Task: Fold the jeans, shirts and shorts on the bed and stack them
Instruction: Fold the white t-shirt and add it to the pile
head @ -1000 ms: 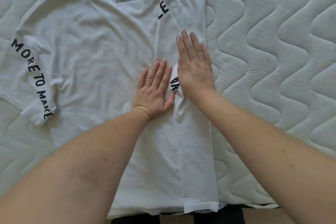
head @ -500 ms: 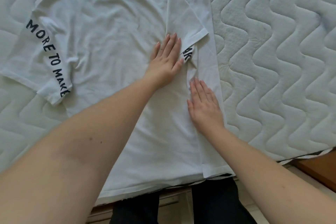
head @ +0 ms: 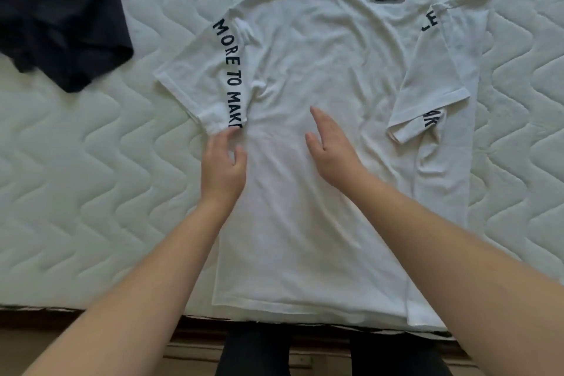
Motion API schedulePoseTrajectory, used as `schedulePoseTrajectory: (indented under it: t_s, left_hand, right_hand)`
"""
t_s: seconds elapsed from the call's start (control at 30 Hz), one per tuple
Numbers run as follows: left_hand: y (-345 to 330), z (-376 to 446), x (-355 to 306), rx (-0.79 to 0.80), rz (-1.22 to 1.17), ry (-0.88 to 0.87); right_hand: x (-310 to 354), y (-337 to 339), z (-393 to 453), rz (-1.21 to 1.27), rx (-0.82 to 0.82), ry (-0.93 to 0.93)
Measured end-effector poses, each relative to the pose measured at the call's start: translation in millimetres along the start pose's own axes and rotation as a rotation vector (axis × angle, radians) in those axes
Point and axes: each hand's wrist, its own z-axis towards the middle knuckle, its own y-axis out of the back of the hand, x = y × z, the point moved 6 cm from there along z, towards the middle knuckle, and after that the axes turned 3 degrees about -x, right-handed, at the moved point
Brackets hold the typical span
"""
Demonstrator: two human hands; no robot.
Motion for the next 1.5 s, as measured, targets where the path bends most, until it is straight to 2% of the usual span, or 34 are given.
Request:
schedulePoseTrajectory:
  t_s: [0.07,0.13,0.2,0.27,0.53,0.63,0.7,0.77,0.93,1.0,1.13,1.2,1.27,1.37,1.43,1.5]
  left_hand:
    - [20,14,25,-0.105,-0.023,0.116]
    - [28,27,51,-0.151,-0.132,0.321]
    - [22,37,69,-0.135,-0.365,0.563]
    - [16,49,77,-0.119,-0.558,0.692]
    - [6,121,44,-0.004,-0.986,0.769]
    - [-3,136,21,0.130,-1.001,0.756]
    - [-1,142,3,0.124,-0.983,0.764]
    - [1,148,-23,0.110,-0.942,0.659]
    - [-10,149,-124,0.253,-0.717,0.114]
    - [-28,143,-158,0.374,-0.538,-0.032]
    - [-73,116,-174,0.713,-0.339,-0.139]
    - [-73,118,-163,0.654,-0.378,-0.144]
    - [-61,136,-144,0.443,-0.391,-0.106]
    - [-45,171,-116,0.171,-0.170,-0.130]
    - [-49,195,-109,0.150,-0.019,-0.166]
    - [-64,217,-112,0.259,0.145,-0.240]
  right_hand:
    - [17,-12,16,0.176,0.013,-0.050]
    - [29,-21,30,0.366,0.006,-0.110]
    - [36,-27,47,0.496,-0.020,-0.164]
    - [42,-33,64,0.591,-0.026,-0.204]
    - [46,-28,117,0.713,-0.010,-0.308]
    - [45,-20,132,0.797,-0.030,-0.323]
    - [45,-15,138,0.840,-0.019,-0.334]
    - [42,-10,142,0.873,-0.005,-0.347]
    - [33,8,140,1.042,0.046,-0.420]
    - [23,18,140,1.119,0.020,-0.440]
    - [-1,39,129,1.374,-0.044,-0.465]
    - [-12,45,125,1.417,-0.025,-0.445]
    - [-24,47,122,1.398,-0.022,-0.448]
    - [-33,45,115,1.222,-0.036,-0.464]
    - [-37,49,114,0.890,-0.136,-0.394]
    - [-39,52,113,0.677,-0.231,-0.339]
